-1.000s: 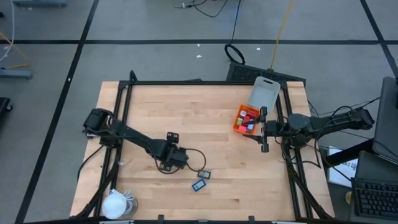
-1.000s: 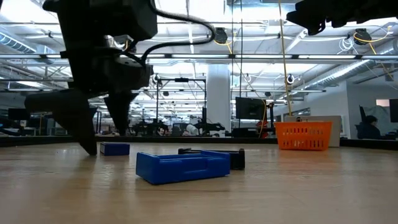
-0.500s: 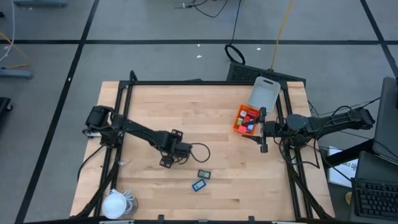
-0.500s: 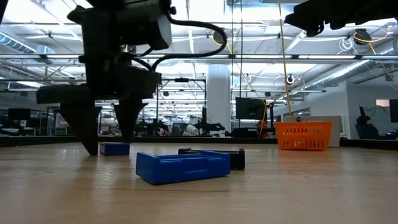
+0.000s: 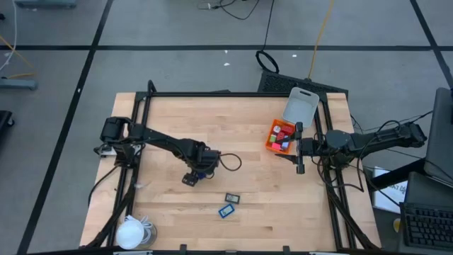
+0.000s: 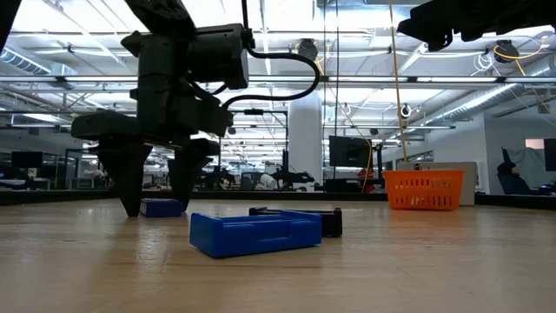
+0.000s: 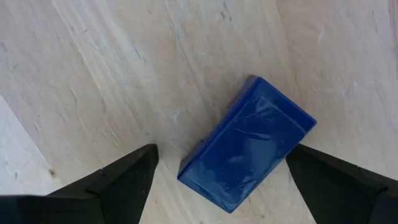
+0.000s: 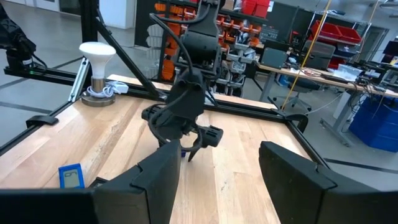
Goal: Pick & Place Office items
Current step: Put the left blue digital clock into the gray bin
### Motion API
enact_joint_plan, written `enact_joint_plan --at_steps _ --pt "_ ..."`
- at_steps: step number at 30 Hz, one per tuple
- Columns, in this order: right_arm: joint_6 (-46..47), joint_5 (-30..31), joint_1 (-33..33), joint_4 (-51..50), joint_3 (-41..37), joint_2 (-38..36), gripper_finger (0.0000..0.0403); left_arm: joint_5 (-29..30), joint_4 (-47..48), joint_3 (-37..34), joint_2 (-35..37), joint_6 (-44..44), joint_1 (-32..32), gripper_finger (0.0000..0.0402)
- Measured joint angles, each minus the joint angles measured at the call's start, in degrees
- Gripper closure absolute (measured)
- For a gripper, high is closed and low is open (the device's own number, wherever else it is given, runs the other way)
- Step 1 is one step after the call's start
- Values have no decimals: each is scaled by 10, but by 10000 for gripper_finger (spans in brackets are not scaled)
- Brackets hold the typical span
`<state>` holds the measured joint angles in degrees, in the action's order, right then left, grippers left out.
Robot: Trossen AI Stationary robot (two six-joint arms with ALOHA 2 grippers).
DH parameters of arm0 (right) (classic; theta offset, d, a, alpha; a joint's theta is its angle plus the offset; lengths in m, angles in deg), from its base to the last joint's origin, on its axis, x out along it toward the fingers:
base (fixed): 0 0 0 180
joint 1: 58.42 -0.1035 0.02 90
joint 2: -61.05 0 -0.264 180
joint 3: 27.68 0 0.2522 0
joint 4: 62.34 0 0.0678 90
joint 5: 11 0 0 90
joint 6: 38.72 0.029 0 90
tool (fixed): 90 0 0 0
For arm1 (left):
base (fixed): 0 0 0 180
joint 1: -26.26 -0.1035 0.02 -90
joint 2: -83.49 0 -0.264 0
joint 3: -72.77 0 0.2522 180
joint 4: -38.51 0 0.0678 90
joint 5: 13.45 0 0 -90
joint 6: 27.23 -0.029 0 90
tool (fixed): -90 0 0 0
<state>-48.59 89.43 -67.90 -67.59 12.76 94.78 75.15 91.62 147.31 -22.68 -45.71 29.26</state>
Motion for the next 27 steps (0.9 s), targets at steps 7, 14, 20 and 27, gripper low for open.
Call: enact_joint_plan --at_steps 7,14,20,27 --pt "0 0 0 0 0 0 195 -11 -2 0 0 -5 -7 115" --pt "8 0 0 -2 0 0 195 -7 -17 0 0 35 -7 213" --pt "19 0 0 -2 0 2 195 2 -42 -1 0 147 -7 239" --pt "19 0 0 -1 0 34 195 25 -59 0 0 172 -6 234"
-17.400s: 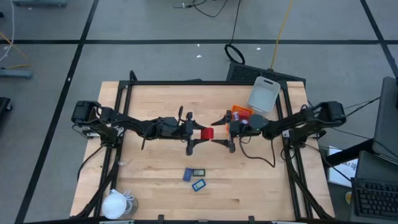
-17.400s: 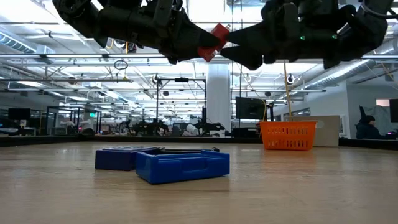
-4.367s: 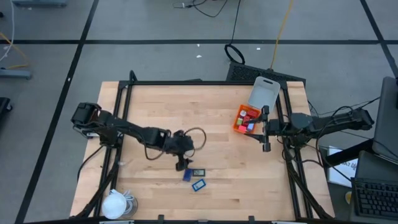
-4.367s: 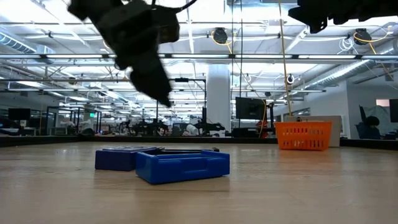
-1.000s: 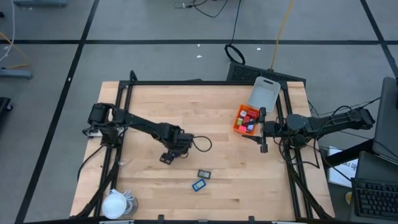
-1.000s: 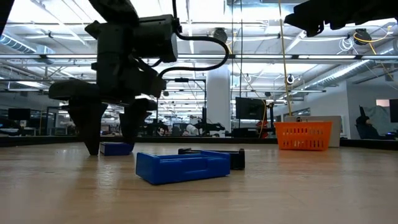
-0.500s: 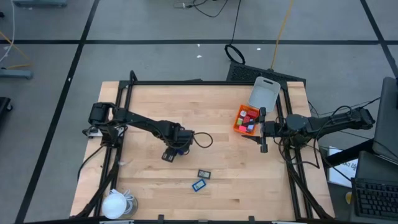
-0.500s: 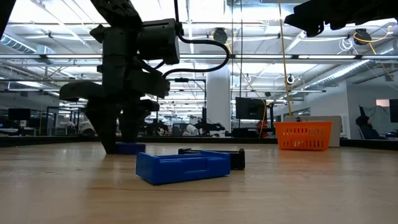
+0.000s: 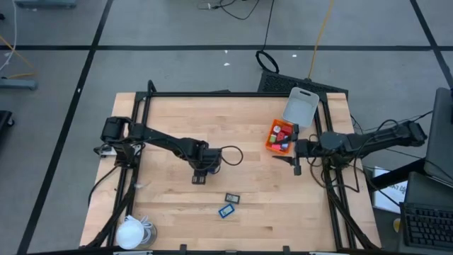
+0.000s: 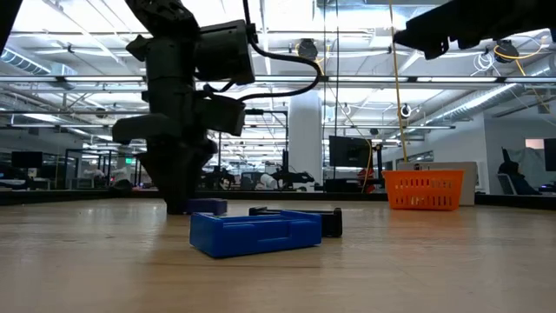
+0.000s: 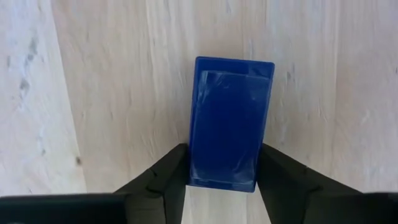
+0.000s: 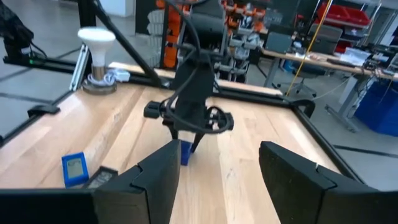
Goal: Pick & Place Office items
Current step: Put the left blue digital clock into the gray bin
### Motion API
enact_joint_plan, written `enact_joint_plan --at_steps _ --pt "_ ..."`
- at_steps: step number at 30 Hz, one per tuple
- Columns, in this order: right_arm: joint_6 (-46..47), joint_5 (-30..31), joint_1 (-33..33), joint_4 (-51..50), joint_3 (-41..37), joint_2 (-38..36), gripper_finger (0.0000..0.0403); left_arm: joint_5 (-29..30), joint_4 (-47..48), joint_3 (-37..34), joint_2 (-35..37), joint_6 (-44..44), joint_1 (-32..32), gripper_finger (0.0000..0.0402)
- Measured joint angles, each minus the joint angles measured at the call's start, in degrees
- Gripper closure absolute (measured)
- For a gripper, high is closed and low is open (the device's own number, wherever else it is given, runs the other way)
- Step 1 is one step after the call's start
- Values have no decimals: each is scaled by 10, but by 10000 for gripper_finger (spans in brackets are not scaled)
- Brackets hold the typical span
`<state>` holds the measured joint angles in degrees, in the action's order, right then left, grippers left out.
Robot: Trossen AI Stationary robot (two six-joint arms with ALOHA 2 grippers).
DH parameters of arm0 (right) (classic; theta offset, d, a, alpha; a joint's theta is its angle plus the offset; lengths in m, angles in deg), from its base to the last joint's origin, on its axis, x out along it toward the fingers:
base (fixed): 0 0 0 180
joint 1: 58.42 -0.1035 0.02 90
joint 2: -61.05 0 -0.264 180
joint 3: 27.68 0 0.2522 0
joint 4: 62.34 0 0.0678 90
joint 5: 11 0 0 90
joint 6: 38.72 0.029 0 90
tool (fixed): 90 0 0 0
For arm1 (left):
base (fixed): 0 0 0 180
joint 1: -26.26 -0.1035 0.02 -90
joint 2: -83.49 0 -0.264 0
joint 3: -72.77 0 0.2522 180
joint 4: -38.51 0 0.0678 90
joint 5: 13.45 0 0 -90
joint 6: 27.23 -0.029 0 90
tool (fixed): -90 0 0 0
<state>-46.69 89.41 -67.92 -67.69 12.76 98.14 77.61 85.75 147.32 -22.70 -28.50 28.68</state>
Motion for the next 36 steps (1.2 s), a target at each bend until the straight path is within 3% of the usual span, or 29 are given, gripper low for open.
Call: enact_joint_plan --at_steps 8,18,29,36 --pt "-6 0 0 53 0 79 195 6 -44 14 19 18 5 244" --pt "-162 5 0 145 0 248 193 -126 -212 17 104 44 6 244" --pt "-281 16 -11 429 1 450 122 -135 -214 17 116 66 0 244" --pt "-289 -11 -11 460 40 517 128 -136 -230 17 116 77 1 244"
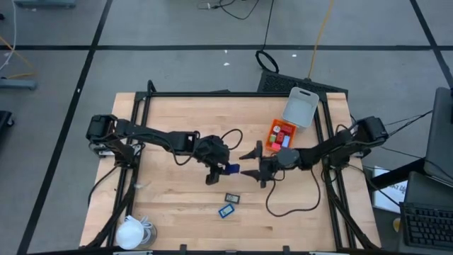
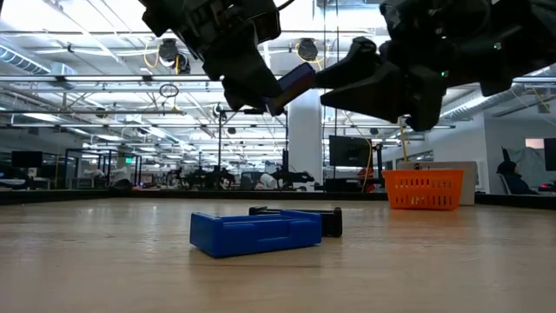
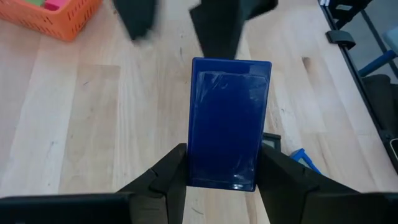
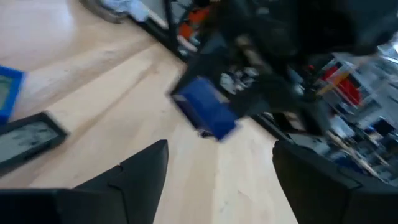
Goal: Pick & Place Office items
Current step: Put the left blue digital clock into the gray bin
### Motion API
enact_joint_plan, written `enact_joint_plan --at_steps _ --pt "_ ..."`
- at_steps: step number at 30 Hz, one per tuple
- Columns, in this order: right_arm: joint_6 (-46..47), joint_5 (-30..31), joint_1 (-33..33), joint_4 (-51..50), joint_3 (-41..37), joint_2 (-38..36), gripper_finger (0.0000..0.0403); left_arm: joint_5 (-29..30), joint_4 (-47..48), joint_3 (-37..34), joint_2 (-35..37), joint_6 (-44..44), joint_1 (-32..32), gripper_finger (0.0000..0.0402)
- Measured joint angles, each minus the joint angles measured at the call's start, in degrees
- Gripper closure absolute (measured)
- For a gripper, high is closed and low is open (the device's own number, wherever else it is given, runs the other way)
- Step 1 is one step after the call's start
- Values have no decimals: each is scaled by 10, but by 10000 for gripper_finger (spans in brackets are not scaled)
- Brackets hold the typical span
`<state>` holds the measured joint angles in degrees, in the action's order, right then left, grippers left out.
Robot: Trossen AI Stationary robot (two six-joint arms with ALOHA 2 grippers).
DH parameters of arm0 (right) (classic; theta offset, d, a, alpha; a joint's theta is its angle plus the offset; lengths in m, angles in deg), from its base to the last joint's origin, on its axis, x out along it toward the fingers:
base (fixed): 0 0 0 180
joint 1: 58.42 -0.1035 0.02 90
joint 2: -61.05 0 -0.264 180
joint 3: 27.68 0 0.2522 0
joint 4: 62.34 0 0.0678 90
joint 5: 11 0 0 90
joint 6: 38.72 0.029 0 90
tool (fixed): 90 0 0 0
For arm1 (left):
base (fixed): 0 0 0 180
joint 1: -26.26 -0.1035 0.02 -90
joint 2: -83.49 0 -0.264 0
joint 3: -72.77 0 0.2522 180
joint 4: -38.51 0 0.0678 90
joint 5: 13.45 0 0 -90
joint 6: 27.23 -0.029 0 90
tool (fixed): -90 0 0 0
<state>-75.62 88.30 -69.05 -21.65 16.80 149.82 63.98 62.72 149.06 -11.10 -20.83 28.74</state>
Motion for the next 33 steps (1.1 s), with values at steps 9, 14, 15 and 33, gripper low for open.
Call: enact_joint_plan --at_steps 9,14,15,33 --pt "-55 -4 -9 3 49 52 151 0 3 0 0 0 0 244" --pt "-60 -4 -16 5 58 60 172 -8 -4 0 0 0 0 244" --pt "-60 -4 -16 5 59 60 179 -9 -4 0 0 0 0 244" --pt "-48 -1 -15 -5 59 56 349 -8 -6 0 1 -1 -2 183"
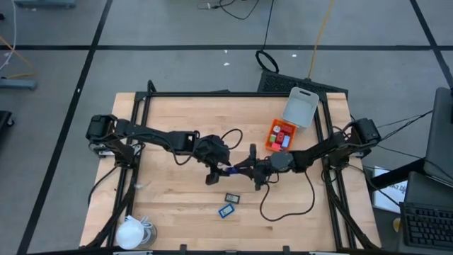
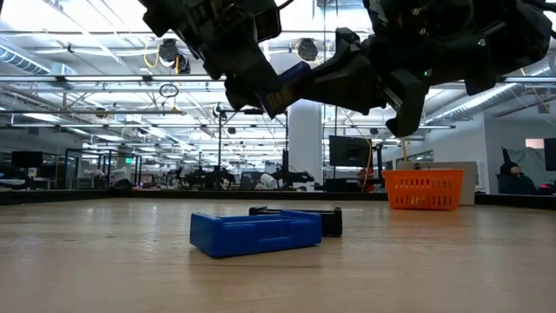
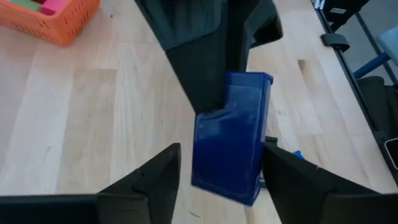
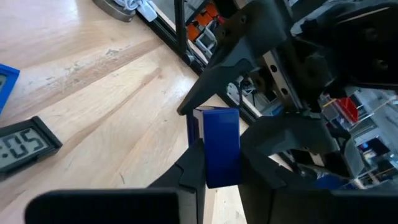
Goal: Pick & Place Office items
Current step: Put the left blue digital clock into the gray bin
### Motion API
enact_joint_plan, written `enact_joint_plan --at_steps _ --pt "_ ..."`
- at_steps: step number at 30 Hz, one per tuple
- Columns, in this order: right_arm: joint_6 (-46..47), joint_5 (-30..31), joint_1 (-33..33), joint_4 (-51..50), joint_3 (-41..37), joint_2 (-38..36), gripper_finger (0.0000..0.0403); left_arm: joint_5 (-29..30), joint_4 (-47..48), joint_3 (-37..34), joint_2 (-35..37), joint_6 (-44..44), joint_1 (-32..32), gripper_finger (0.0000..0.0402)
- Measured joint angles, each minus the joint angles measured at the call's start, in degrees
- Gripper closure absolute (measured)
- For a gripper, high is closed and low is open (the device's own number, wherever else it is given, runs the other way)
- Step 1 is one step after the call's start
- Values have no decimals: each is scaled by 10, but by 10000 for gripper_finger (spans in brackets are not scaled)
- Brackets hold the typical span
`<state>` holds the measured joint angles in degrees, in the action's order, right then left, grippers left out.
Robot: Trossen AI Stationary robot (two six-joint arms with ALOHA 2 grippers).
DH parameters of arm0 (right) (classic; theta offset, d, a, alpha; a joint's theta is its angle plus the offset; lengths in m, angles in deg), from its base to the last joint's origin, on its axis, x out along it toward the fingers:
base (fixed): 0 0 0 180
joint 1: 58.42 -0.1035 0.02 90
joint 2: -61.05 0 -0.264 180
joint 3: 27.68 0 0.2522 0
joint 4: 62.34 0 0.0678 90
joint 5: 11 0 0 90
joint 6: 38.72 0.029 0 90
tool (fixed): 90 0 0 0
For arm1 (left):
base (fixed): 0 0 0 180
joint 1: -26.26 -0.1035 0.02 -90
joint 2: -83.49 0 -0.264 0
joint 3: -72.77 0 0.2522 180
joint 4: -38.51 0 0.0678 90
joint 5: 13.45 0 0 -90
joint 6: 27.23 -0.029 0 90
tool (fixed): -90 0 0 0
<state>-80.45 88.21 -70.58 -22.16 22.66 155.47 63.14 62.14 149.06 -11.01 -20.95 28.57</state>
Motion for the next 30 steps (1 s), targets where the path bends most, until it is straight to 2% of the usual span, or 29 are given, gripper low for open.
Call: enact_joint_plan --at_steps 5,11,18,22,30 --pt "36 6 1 -16 0 -21 349 -1 26 0 15 -1 -13 156" --pt "88 24 0 -81 0 -73 345 3 96 0 71 -18 -28 137" --pt "172 27 7 -181 -5 -154 348 4 65 -11 161 -109 -12 131" --pt "194 26 17 -191 -37 -205 347 12 7 -66 213 -124 -13 131" --pt "258 30 58 -193 -107 -322 347 83 -153 -275 332 -65 -44 130"
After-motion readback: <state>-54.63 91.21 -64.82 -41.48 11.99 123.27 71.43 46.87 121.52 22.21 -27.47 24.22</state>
